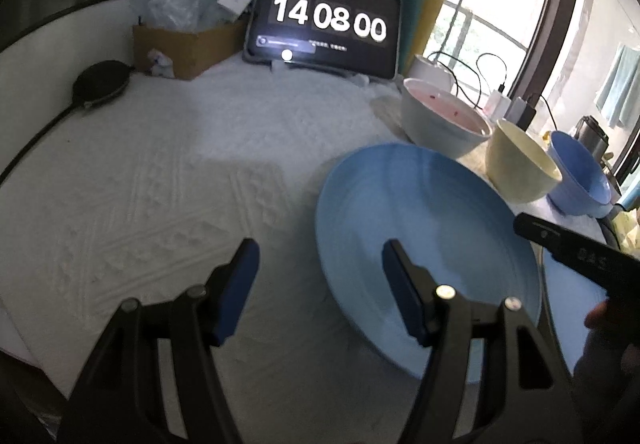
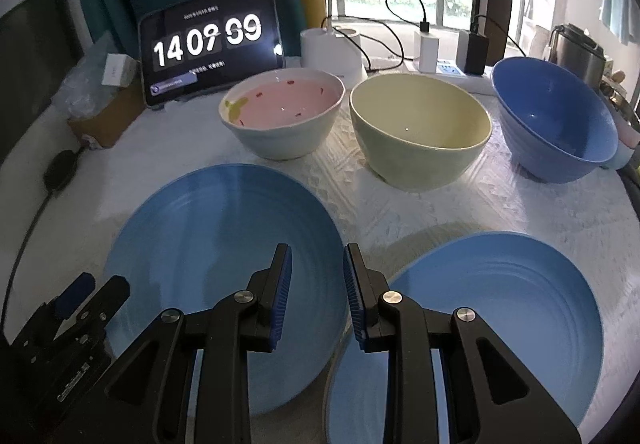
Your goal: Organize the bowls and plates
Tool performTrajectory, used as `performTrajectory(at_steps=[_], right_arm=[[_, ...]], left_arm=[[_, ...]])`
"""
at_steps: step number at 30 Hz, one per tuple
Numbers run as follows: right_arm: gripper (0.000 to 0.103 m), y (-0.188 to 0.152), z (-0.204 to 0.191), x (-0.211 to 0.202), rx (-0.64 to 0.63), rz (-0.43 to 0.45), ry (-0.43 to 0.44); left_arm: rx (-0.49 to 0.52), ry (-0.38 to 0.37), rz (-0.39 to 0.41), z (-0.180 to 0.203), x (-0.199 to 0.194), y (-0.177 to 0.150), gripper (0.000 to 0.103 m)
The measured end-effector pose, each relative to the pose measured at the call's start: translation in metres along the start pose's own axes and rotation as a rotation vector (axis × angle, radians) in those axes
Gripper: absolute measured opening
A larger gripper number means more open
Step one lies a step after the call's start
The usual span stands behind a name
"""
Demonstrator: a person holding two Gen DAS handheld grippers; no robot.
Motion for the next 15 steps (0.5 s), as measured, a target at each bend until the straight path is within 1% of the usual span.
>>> performTrajectory(at_steps=[3, 5, 6, 10, 12, 15], right_arm=[[0.03, -0.002, 0.002, 0.01, -0.003, -0.029, -0.022], [0.037, -0.001, 0.001, 0.013, -0.016, -0.032, -0.029], [0.038, -0.002, 0.0, 0.017, -0.021, -0.048, -0.033], [0.04, -0.011, -0.001, 0.028, -0.033, -0.097, -0.043], [0.041, -0.012, -0.002, 0.029, -0.05, -0.1, -0.051], [0.042, -0.012, -0.005, 0.03, -0.068, -0.106, -0.05]], left_arm=[[0.009, -0.014, -0.019, 0.005, 0.004, -0.002, 0.065], [0.007, -0.028, -0.046, 0.007, 0.008, -0.006, 0.065], [0.002, -0.035, -0.064, 0.007, 0.01, -0.009, 0.065], [0.031, -0.024, -0.065, 0.01, 0.01, -0.01, 0.066], [0.05, -0.018, -0.068, 0.012, 0.011, -0.011, 0.066], [0.046, -0.034, -0.067, 0.012, 0.011, -0.011, 0.065]])
Point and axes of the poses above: each gripper's, at about its wrist camera, not at the fingertips, and x roughly the way its jaws point, z to its right, y to its top, the point moved 9 cm from there along x, roughly the way its jaws point, and after that the axes turned 15 degrees about z, right-handed, at the moved point
